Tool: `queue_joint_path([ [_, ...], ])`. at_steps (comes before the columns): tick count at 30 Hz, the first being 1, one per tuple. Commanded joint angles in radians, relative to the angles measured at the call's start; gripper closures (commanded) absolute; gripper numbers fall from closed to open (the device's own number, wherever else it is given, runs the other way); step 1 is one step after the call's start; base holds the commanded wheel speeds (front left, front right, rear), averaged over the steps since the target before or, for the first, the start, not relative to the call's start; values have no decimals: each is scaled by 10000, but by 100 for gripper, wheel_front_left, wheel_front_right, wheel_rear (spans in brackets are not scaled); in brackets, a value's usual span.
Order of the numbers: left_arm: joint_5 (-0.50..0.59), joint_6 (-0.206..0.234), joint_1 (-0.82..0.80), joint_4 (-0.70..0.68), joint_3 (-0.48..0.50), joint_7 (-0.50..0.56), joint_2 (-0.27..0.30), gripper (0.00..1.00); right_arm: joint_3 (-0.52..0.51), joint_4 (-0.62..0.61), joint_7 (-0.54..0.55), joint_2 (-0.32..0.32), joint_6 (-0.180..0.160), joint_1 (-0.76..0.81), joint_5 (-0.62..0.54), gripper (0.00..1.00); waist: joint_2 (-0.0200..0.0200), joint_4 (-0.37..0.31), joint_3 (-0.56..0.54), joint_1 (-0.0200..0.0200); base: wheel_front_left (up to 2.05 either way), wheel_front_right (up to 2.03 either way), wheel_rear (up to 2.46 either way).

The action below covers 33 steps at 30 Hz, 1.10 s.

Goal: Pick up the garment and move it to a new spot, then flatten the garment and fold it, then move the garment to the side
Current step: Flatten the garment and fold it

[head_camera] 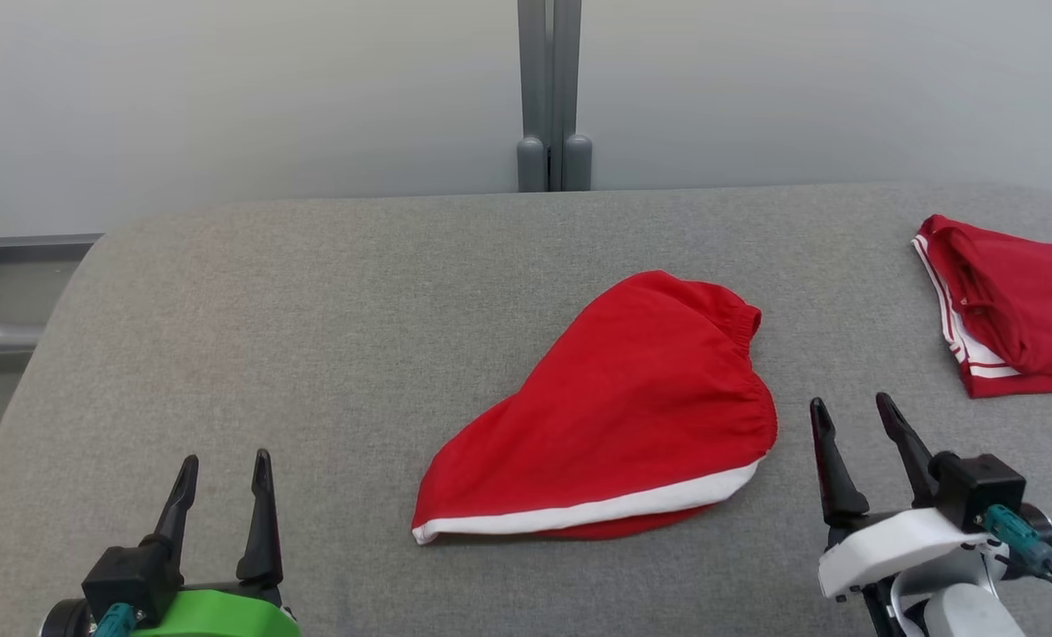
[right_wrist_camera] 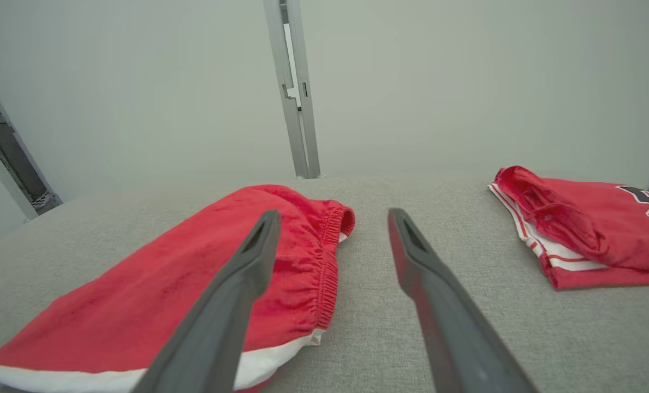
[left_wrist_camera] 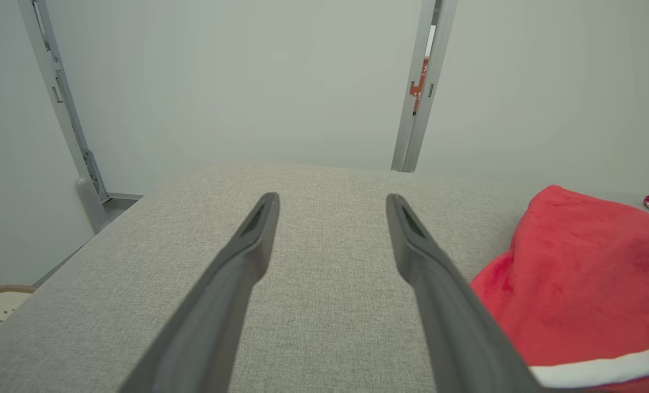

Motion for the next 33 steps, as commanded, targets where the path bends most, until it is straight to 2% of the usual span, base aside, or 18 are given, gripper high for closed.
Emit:
queue_joint_path([
  [1,50,-55,70,-17,30,4,-54,0,86,102,70,-117,-17,-275,-78,0,0,71,30,0,0,0,0],
  [8,210,-185,-122,35,82,2,-239,0,508,1145,378,-433,-17,-1417,-114,0,0,384,233,0,0,0,0],
  [18,333,-361,-584,157,-59,2,-446,0,444,3723,231,-673,-18,-2636,108,0,0,1030,881,0,0,0,0],
  [28,406,-449,-960,252,-167,2,-618,0,591,6006,46,-306,-18,-3249,914,0,0,1395,1341,0,0,0,0],
  [29,411,-455,-974,262,-170,2,-623,0,654,6119,28,-308,-18,-3284,996,40,0,1410,1362,0,0,0,0],
  [30,420,-463,-987,272,-176,4,-631,0,705,6219,16,-320,-18,-3329,1073,58,0,1420,1381,0,0,0,0],
  [31,432,-472,-1007,293,-177,2,-636,0,770,6314,-22,-322,-18,-3377,1156,100,0,1426,1395,0,0,0,0],
  [33,443,-486,-1049,312,-160,2,-645,0,894,6405,-44,-319,-18,-3419,1273,100,0,1416,1389,0,0,0,0],
])
